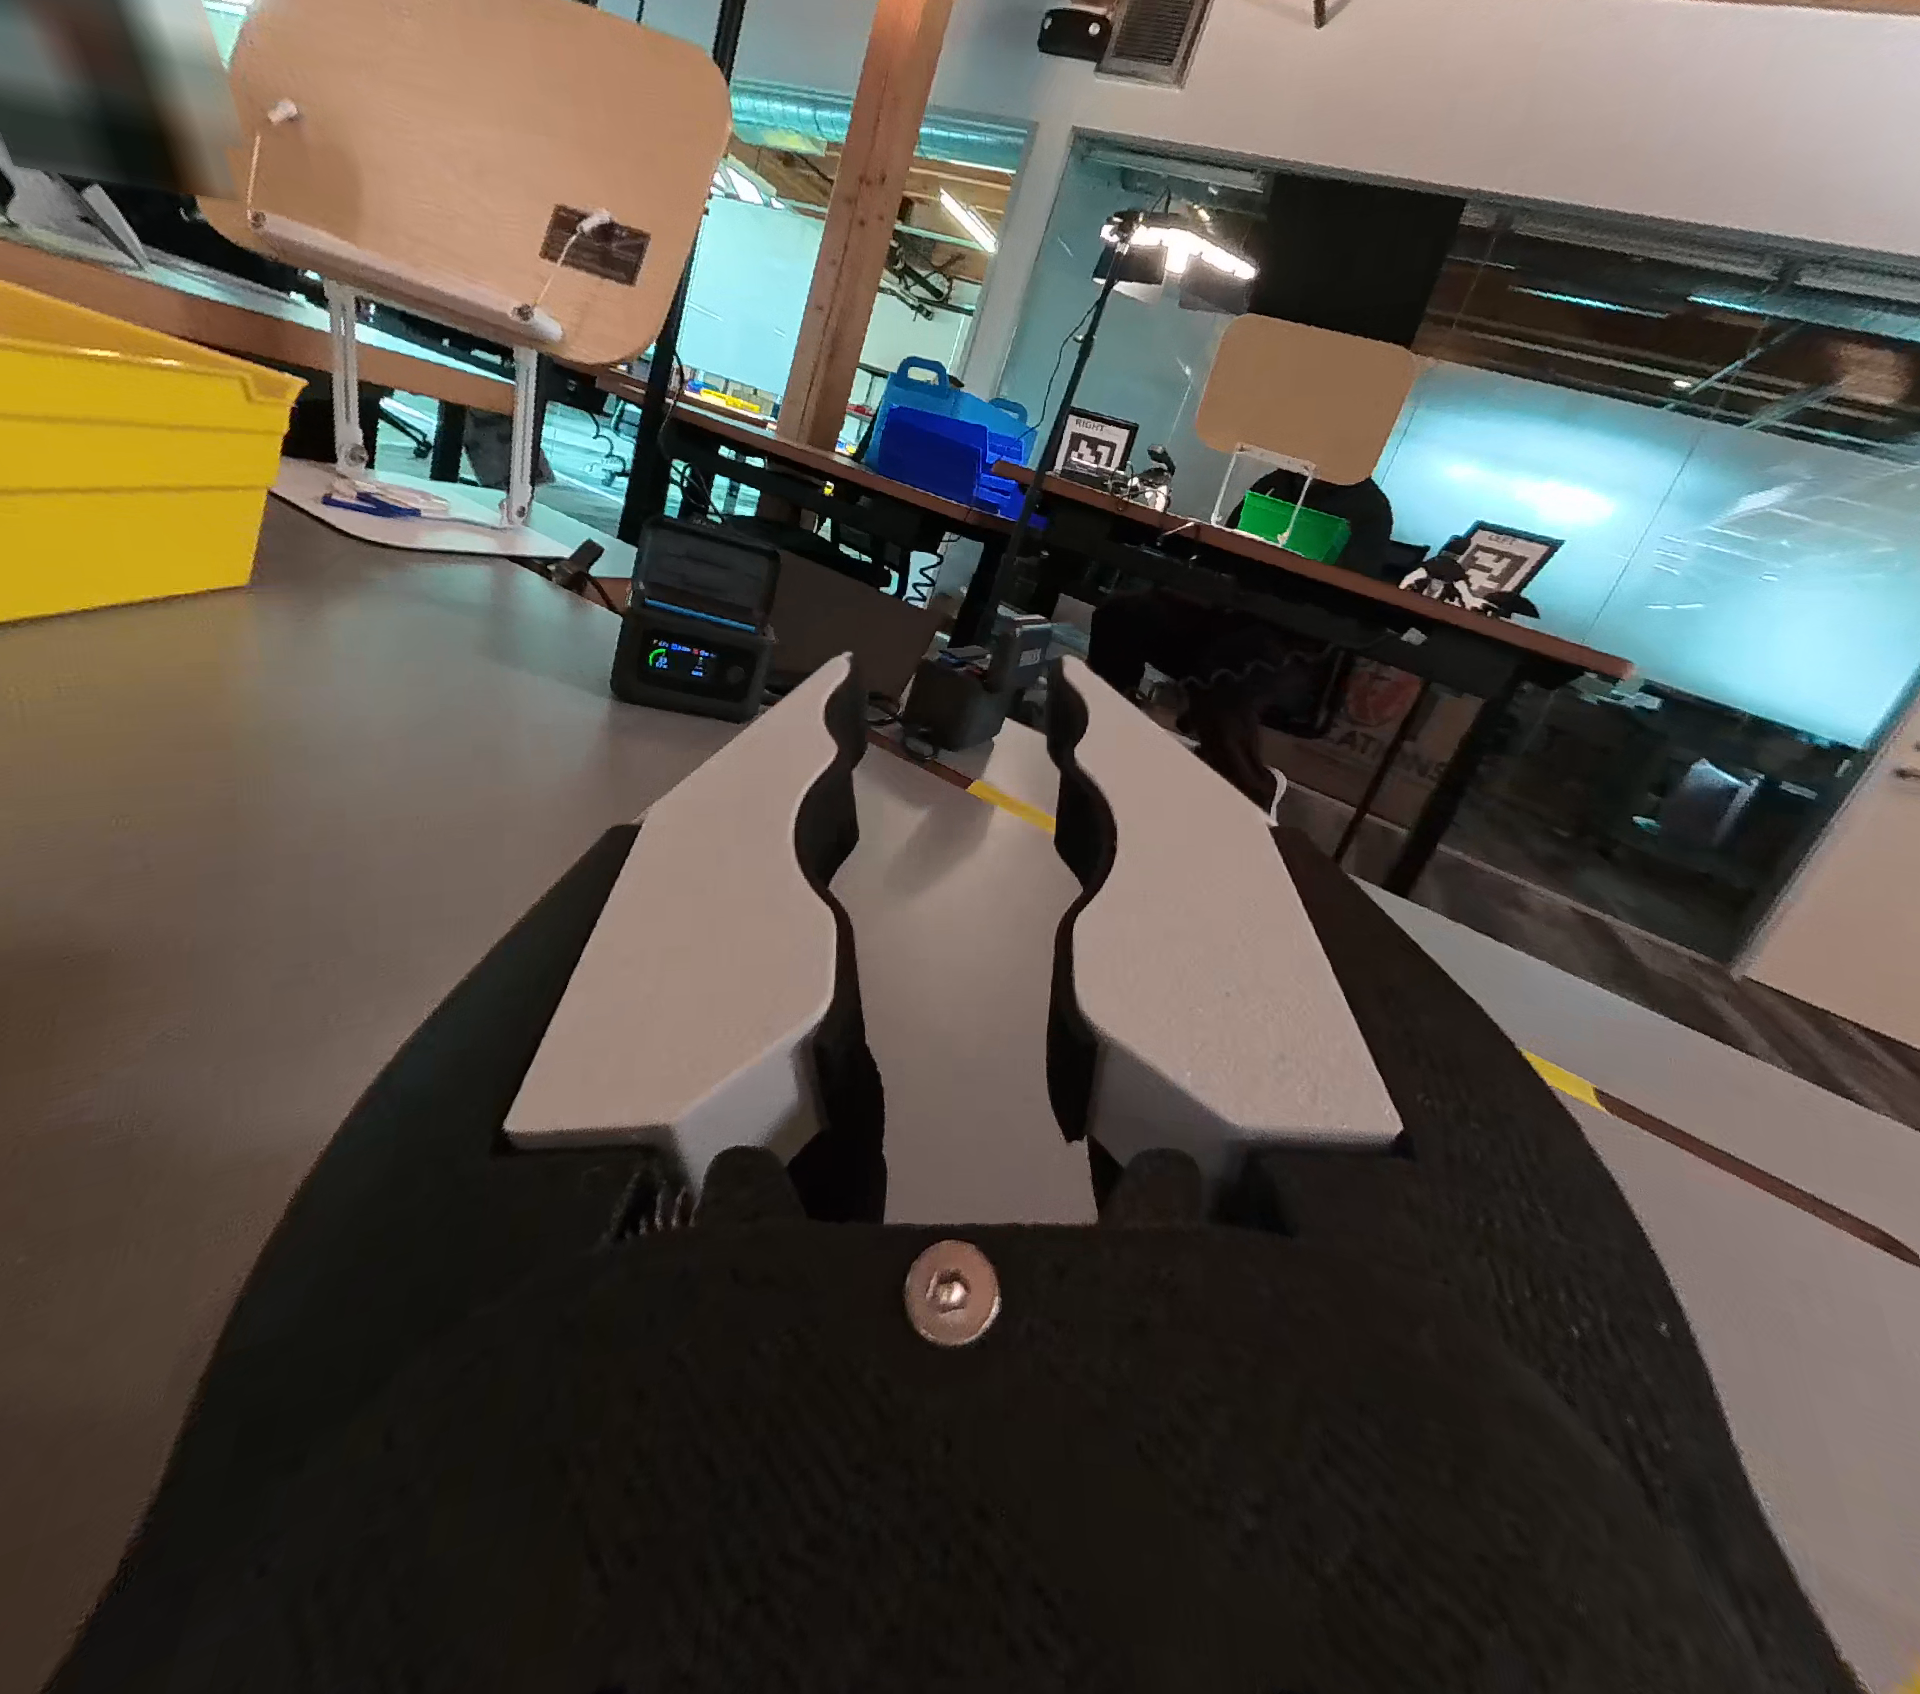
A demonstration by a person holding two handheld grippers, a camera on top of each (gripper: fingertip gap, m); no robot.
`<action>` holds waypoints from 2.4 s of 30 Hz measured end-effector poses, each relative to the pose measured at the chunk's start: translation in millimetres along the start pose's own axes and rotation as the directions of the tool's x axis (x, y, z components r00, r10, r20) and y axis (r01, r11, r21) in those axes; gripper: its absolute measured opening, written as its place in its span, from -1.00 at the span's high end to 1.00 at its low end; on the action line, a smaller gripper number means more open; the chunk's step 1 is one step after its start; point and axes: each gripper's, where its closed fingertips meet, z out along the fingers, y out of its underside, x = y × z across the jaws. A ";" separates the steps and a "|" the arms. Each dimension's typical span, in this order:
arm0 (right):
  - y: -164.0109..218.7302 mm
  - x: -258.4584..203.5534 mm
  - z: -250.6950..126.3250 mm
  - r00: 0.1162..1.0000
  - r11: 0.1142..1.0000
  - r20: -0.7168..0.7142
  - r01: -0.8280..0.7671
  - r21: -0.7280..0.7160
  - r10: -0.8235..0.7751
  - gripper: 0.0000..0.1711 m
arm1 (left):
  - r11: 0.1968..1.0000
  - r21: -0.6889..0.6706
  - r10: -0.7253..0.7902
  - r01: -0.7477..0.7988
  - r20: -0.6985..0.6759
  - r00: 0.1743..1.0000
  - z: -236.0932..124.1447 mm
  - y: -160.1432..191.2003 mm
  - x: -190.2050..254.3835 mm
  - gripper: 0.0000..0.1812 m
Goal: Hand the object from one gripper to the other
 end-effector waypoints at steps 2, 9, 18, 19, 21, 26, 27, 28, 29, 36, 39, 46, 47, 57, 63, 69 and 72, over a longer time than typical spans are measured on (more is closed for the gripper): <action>-3.1 1.6 -1.3 1.000 1.000 0.004 -0.023 0.019 0.023 0.61 | 0.994 0.101 -0.028 0.029 -0.010 1.000 22.2 2.7 31.3 1.00; -6.4 -0.6 -2.2 0.994 0.995 0.074 -0.089 0.047 0.085 0.63 | 0.954 0.267 0.115 -0.140 0.106 0.988 53.6 66.6 89.9 1.00; -4.1 -14.1 -0.9 0.971 0.987 0.187 -0.159 0.024 0.152 0.62 | 0.970 0.243 0.050 0.012 -0.247 0.968 64.8 98.1 127.4 1.00; -5.3 -15.7 -1.5 0.963 0.984 0.209 -0.178 0.027 0.169 0.61 | 0.971 0.239 0.060 0.004 -0.258 0.964 64.6 98.3 129.8 1.00; -6.2 -19.6 -1.6 0.947 0.978 0.254 -0.206 0.020 0.194 0.58 | 0.974 0.220 0.105 -0.047 -0.258 0.960 66.3 101.7 133.4 1.00; 4.4 -20.9 0.9 0.957 0.991 0.261 -0.122 -0.049 0.131 0.53 | 0.977 0.192 0.151 -0.089 -0.338 0.929 68.3 105.4 153.1 1.00; 7.0 -20.5 1.6 0.961 0.993 0.252 -0.102 -0.066 0.116 0.53 | 0.977 0.193 0.158 -0.094 -0.351 0.923 67.8 105.3 156.8 1.00; 9.3 -21.6 2.1 0.962 0.993 0.252 -0.086 -0.083 0.104 0.54 | 0.976 0.194 0.167 -0.102 -0.361 0.918 67.4 105.3 159.9 1.00; 11.9 -22.2 2.6 0.964 0.992 0.250 -0.069 -0.102 0.093 0.55 | 0.975 0.193 0.176 -0.110 -0.366 0.914 67.1 105.6 161.9 1.00; 24.0 -21.9 4.0 0.975 0.982 0.222 0.048 -0.182 -0.007 0.86 | 0.976 0.196 0.163 -0.093 -0.384 0.909 65.1 103.6 165.1 1.00; 21.3 -17.5 4.3 0.978 0.978 0.190 0.119 -0.171 -0.086 0.87 | 0.983 0.186 0.078 0.002 -0.424 0.902 62.5 97.3 166.4 0.82; -0.6 -19.0 -2.3 0.754 0.753 0.081 0.656 -0.041 -0.652 0.87 | 0.940 0.195 -0.133 0.280 -0.547 0.827 46.6 67.1 165.5 0.57; -3.1 -23.8 -3.6 0.691 0.691 0.072 0.722 -0.019 -0.719 0.87 | 0.937 0.192 -0.142 0.292 -0.554 0.820 45.9 66.5 165.3 0.60; -7.4 -44.5 -7.4 0.517 0.522 0.079 0.852 0.044 -0.852 0.87 | 0.975 0.122 -0.080 0.186 -0.590 0.804 48.0 82.9 178.4 0.86; -13.0 -38.6 -6.4 0.718 0.723 0.091 0.690 0.043 -0.690 0.73 | 0.948 0.288 0.244 -0.138 -0.375 0.894 42.0 75.6 164.7 0.88; -10.3 -32.4 -6.3 0.865 0.937 0.364 -0.301 -0.174 0.346 0.71 | 0.579 0.182 0.796 -0.795 0.085 0.599 45.6 86.3 148.5 0.88; -15.4 -28.9 -5.3 0.529 0.636 0.368 -0.708 -0.306 0.765 0.54 | 0.453 0.140 0.872 -0.880 0.134 0.470 50.0 90.8 156.6 0.89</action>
